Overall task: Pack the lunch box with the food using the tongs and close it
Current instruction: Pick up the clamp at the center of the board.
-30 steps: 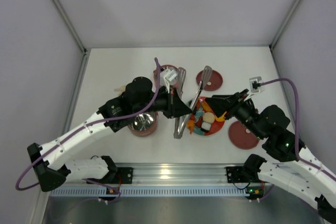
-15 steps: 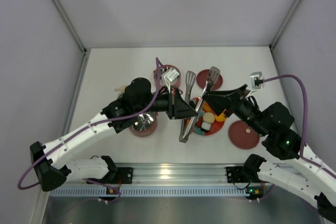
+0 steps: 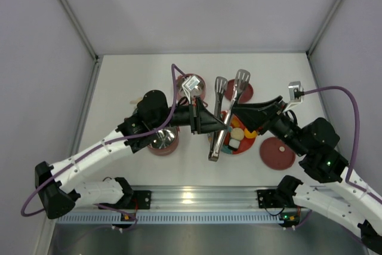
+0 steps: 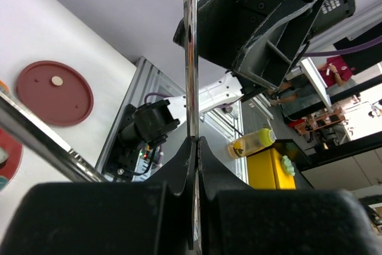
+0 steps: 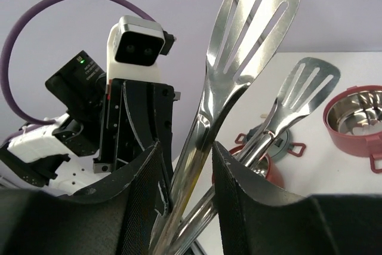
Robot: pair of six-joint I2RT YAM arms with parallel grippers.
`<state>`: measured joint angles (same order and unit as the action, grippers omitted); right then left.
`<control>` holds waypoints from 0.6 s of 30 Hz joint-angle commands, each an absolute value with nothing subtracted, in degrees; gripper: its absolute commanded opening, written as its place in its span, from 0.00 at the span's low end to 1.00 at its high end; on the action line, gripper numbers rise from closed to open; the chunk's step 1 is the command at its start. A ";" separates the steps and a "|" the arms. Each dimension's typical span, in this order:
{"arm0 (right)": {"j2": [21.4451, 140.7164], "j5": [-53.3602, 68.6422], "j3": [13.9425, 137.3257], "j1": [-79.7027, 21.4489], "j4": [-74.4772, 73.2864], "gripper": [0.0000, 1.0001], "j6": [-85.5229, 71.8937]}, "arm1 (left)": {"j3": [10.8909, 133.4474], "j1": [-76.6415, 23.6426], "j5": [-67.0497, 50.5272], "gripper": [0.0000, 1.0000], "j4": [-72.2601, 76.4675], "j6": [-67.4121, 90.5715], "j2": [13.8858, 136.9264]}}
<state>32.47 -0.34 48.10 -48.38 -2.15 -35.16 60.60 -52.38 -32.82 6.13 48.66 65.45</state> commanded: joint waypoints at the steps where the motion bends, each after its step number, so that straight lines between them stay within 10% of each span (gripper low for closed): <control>1: 33.31 3.60 48.87 -49.48 3.86 0.39 -35.77 | 59.94 -52.21 -35.68 0.00 16.35 51.59 65.13; 18: 32.87 7.29 48.08 -49.48 7.82 0.32 -36.03 | 56.87 -51.50 -40.34 0.00 28.21 58.97 66.71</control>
<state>33.10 5.50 48.01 -48.38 2.13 -35.77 57.47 -51.83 -38.48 20.03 56.80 66.19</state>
